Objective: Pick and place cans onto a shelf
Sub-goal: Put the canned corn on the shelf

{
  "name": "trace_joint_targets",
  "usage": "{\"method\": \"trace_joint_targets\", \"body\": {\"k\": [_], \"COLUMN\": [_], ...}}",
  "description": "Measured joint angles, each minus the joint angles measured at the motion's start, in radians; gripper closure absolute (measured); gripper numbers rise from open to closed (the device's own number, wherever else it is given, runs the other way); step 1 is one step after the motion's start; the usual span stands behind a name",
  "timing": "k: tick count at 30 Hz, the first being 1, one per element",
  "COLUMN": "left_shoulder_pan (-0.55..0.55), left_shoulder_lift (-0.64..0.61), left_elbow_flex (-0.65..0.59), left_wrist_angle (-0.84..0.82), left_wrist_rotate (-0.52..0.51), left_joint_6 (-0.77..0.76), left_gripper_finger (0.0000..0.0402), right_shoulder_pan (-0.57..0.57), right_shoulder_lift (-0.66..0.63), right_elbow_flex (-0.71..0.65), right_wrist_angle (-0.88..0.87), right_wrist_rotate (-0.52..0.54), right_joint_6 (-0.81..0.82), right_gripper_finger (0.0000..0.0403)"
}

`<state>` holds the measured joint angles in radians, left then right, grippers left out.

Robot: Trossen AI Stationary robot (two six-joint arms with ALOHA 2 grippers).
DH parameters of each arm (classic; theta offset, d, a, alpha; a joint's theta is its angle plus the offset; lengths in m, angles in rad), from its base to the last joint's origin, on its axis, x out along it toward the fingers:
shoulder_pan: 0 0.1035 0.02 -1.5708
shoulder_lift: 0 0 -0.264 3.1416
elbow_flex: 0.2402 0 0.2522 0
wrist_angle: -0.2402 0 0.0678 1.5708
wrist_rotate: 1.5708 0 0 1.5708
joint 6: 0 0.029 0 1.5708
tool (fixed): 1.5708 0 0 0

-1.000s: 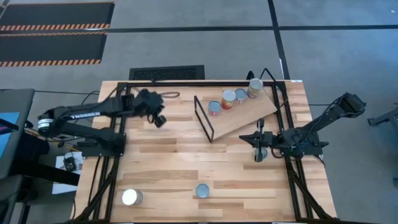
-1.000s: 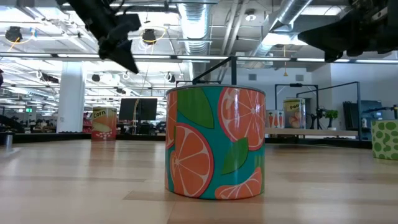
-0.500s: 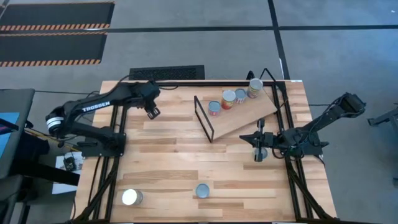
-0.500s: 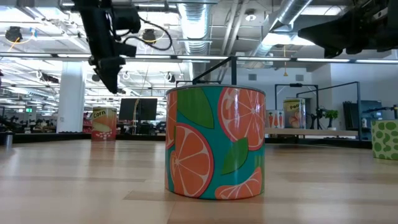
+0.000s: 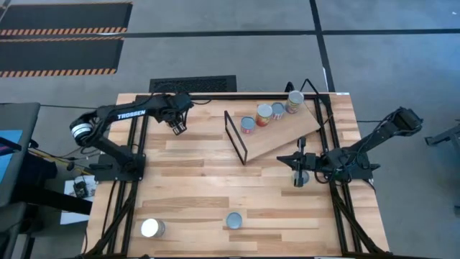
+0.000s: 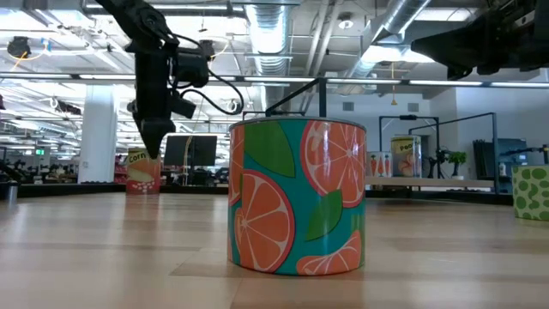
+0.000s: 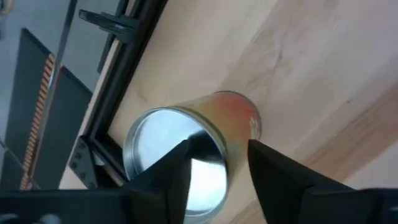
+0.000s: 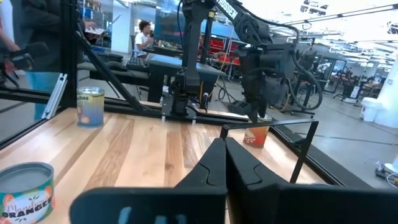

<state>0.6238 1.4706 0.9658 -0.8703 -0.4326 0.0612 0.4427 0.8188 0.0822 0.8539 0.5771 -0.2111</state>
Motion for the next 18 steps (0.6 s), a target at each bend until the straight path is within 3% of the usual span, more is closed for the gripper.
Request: {"method": "trace_joint_targets", "body": {"k": [8,14,18], "left_shoulder_pan": [-0.006,-0.045,-0.143], "left_shoulder_lift": [-0.018,-0.084,-0.157], "left_elbow_flex": [0.001,0.029,0.048], "left_wrist_angle": [-0.024,-0.091,-0.113], "left_wrist_rotate": [0.014,0.150,0.280], "left_joint_6": [0.032,0.034,0.076], "left_gripper_finger": [0.0387,0.0400,0.0401], "right_shoulder_pan": [0.000,0.000,0.000], "right_shoulder_lift": [0.000,0.000,0.000], "right_elbow_flex": [0.000,0.000,0.000], "right_wrist_angle": [0.000,0.000,0.000], "right_wrist_rotate": [0.000,0.000,0.000], "right_joint_6": [-0.003,-0.005,-0.007], "right_gripper_finger": [0.0395,0.0395,0.0395]}}
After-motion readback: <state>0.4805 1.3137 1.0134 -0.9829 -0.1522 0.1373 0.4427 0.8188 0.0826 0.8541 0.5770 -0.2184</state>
